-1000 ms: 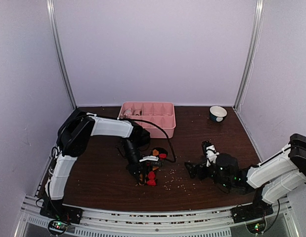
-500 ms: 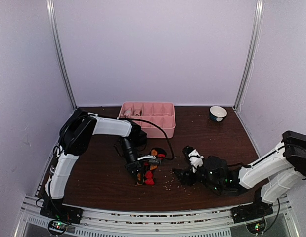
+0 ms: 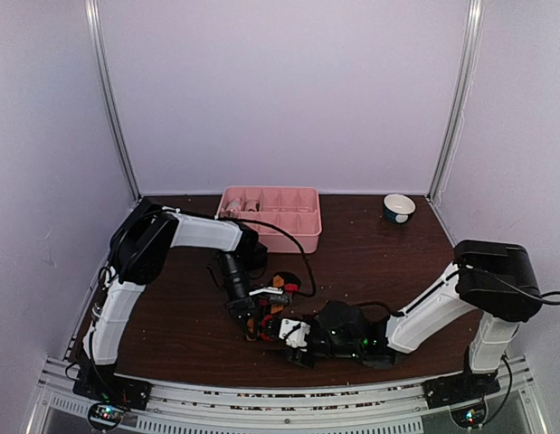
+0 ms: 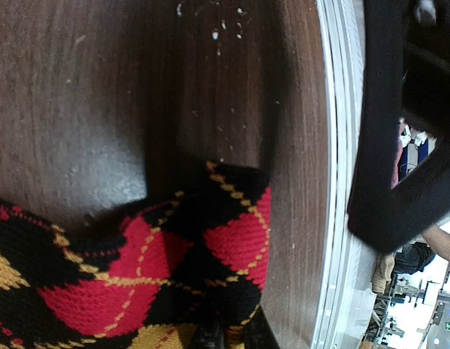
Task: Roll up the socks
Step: Roll the sock at the center of the board.
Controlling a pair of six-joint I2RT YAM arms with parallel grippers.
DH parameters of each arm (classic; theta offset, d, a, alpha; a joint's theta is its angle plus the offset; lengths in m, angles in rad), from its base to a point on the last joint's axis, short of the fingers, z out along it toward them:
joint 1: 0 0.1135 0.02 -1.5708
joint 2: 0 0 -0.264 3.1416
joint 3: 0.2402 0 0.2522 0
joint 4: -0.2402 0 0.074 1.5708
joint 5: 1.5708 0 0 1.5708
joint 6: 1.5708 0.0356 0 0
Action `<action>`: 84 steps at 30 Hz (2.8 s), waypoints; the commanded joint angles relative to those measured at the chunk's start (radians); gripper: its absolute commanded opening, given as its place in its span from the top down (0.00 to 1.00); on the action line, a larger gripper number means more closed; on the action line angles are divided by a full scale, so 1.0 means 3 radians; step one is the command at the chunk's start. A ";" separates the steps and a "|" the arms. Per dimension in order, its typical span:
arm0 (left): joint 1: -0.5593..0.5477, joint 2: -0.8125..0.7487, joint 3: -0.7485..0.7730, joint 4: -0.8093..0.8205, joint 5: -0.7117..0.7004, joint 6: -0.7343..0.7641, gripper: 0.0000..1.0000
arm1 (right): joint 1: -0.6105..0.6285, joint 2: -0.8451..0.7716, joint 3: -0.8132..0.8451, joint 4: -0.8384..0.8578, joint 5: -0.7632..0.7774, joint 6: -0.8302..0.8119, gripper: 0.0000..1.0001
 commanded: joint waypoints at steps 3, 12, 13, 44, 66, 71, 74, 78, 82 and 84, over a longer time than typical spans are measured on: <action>0.0011 0.0074 -0.0163 0.0036 -0.0306 0.0173 0.95 | -0.0032 0.0318 0.0293 -0.0242 -0.0175 -0.0402 0.57; 0.0001 0.0095 -0.0154 -0.0028 -0.0296 0.0265 0.95 | -0.0096 0.0445 0.0386 -0.0306 -0.0020 -0.0526 0.61; 0.0002 0.0103 -0.0143 -0.0036 -0.0293 0.0267 0.95 | -0.0099 0.0443 0.0387 -0.0318 -0.0023 -0.0534 0.62; 0.0180 -0.0821 -0.0291 0.1158 -0.0776 -0.0403 0.41 | -0.0135 0.0206 0.0156 -0.1159 -0.0431 0.0166 1.00; -0.0125 -0.0030 0.0528 0.1431 -0.1412 -0.0556 0.42 | -0.0047 0.0171 0.0450 -0.1913 -0.0732 0.0223 1.00; -0.0131 -0.0025 0.0524 0.1538 -0.1430 -0.0598 0.42 | -0.0048 0.0195 0.0341 -0.1974 -0.0904 0.0404 1.00; -0.0140 -0.0021 0.0472 0.1617 -0.1486 -0.0592 0.42 | -0.0046 0.0247 0.0332 -0.2001 -0.1044 0.0507 1.00; -0.0164 0.0003 0.0434 0.1794 -0.1693 -0.0657 0.42 | -0.0045 0.0320 0.0327 -0.1970 -0.1284 0.0629 1.00; -0.0198 0.0083 0.0536 0.1865 -0.1905 -0.0743 0.42 | -0.0040 0.0377 0.0357 -0.2069 -0.1385 0.0704 1.00; -0.0225 0.0101 0.0577 0.1842 -0.1912 -0.0726 0.42 | -0.0044 0.0403 0.0344 -0.2093 -0.1383 0.0754 1.00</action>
